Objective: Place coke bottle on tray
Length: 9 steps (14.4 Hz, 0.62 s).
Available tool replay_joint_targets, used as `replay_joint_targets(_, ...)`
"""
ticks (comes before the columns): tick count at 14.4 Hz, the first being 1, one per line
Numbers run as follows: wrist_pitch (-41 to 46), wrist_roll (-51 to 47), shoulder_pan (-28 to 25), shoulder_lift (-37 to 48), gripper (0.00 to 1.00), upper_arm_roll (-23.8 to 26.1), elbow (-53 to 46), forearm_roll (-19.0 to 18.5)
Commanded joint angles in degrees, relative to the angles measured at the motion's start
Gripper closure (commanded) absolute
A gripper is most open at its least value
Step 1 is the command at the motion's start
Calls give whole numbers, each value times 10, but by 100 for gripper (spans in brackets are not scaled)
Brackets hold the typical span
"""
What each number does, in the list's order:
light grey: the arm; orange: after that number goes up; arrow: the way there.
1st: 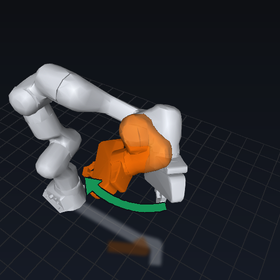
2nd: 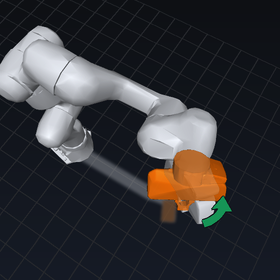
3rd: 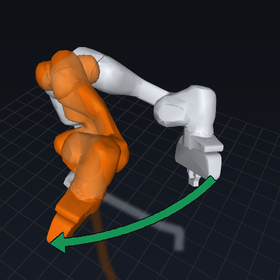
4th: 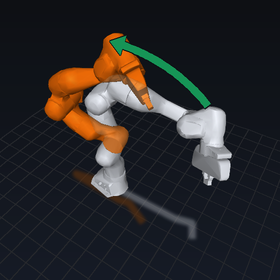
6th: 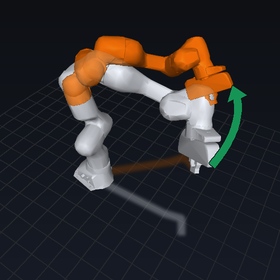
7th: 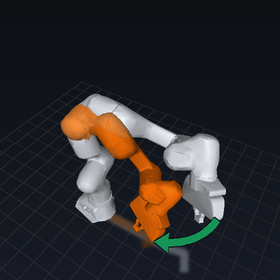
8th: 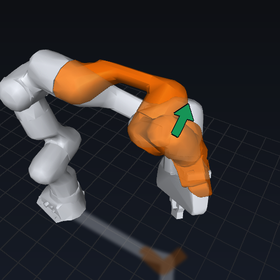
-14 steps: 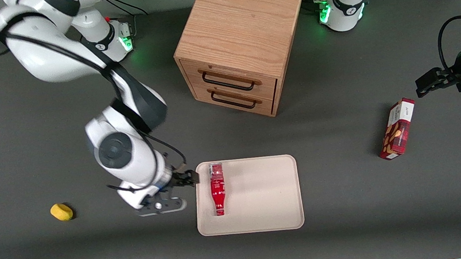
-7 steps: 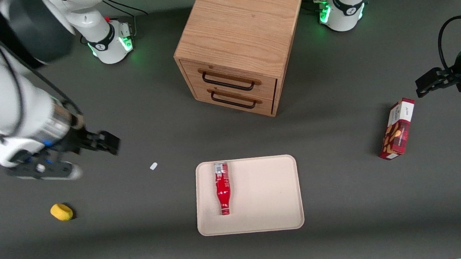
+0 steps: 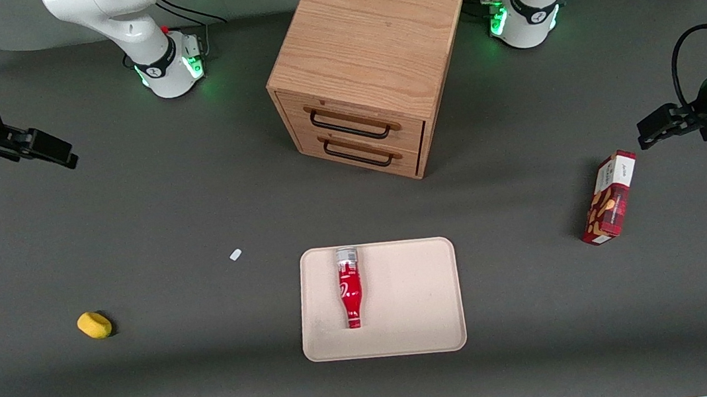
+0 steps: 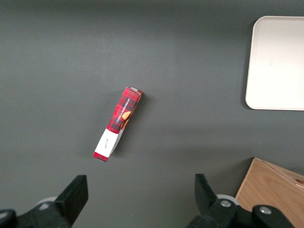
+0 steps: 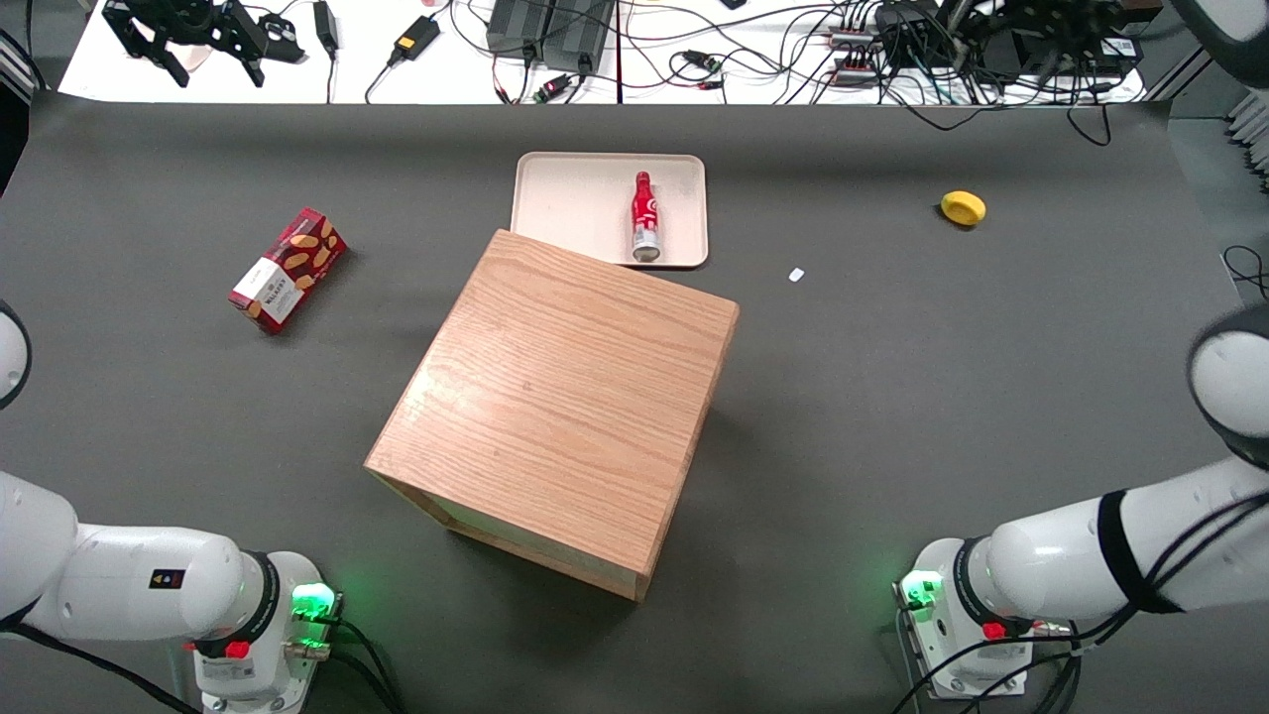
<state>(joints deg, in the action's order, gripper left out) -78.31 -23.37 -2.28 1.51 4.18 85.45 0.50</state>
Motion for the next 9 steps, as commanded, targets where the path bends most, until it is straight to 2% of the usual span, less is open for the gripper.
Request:
replay_joint_targets(1,-87,18,-3,116,0,-16,185,13)
replay_joint_targets(4,-118,17,-4,143,0,-17,231,14)
replay_joint_targets(9,-80,10,-5,91,0,-17,146,13)
